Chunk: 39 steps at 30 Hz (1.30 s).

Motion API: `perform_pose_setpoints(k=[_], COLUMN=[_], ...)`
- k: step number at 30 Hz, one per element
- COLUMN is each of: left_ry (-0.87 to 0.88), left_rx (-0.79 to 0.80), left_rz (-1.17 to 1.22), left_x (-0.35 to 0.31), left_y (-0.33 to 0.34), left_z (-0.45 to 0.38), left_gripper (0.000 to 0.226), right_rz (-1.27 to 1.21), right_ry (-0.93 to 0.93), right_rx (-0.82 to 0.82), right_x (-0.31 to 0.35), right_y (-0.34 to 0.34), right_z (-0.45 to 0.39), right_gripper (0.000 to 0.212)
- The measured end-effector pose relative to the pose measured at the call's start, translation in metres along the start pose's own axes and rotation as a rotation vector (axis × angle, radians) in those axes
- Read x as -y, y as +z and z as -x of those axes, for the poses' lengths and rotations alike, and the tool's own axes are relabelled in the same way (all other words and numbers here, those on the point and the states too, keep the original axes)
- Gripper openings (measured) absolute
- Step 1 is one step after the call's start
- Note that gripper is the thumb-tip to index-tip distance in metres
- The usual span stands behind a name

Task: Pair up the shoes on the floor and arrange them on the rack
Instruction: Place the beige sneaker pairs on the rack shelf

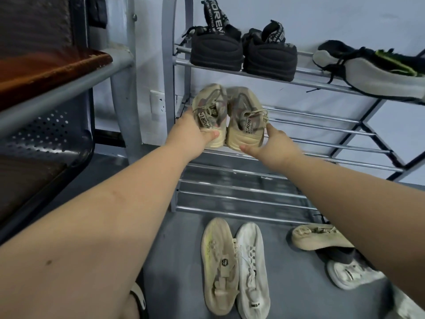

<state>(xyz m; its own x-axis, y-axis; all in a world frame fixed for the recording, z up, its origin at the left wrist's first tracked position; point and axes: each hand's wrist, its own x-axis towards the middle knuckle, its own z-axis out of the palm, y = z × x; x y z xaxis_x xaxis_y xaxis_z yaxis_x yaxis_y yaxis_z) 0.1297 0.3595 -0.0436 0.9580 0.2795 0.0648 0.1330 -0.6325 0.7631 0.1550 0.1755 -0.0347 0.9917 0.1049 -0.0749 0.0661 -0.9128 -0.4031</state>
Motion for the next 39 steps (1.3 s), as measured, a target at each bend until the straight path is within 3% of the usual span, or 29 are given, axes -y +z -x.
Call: perform_pose_setpoints(k=[3, 6, 10, 17, 26, 39], left_ry=[0.108, 0.372, 0.638, 0.783, 0.769, 0.514], left_rx=[-0.084, -0.068, 0.129, 0.573, 0.804, 0.851], left_rz=[-0.309, -0.552, -0.755, -0.91, -0.985, -0.959], left_x=[-0.008, -0.027, -0.056, -0.074, -0.093, -0.072], left_y=[0.004, 0.012, 0.047, 0.148, 0.238, 0.315], left_z=[0.017, 0.043, 0.091, 0.197, 0.238, 0.191], left_gripper=[0.078, 0.075, 0.074, 0.076, 0.074, 0.073], right_rz=[0.191, 0.365, 0.415, 0.318, 0.255, 0.223], right_ry=[-0.117, -0.202, -0.193, 0.041, 0.328, 0.368], right_rx=[-0.037, 0.012, 0.097, 0.157, 0.221, 0.223], right_x=[-0.015, -0.046, -0.094, -0.198, -0.312, -0.357], right_y=[-0.004, -0.003, 0.0, 0.008, 0.008, 0.029], right_z=[0.031, 0.07, 0.128, 0.226, 0.271, 0.206], right_gripper=[0.093, 0.089, 0.088, 0.087, 0.082, 0.078])
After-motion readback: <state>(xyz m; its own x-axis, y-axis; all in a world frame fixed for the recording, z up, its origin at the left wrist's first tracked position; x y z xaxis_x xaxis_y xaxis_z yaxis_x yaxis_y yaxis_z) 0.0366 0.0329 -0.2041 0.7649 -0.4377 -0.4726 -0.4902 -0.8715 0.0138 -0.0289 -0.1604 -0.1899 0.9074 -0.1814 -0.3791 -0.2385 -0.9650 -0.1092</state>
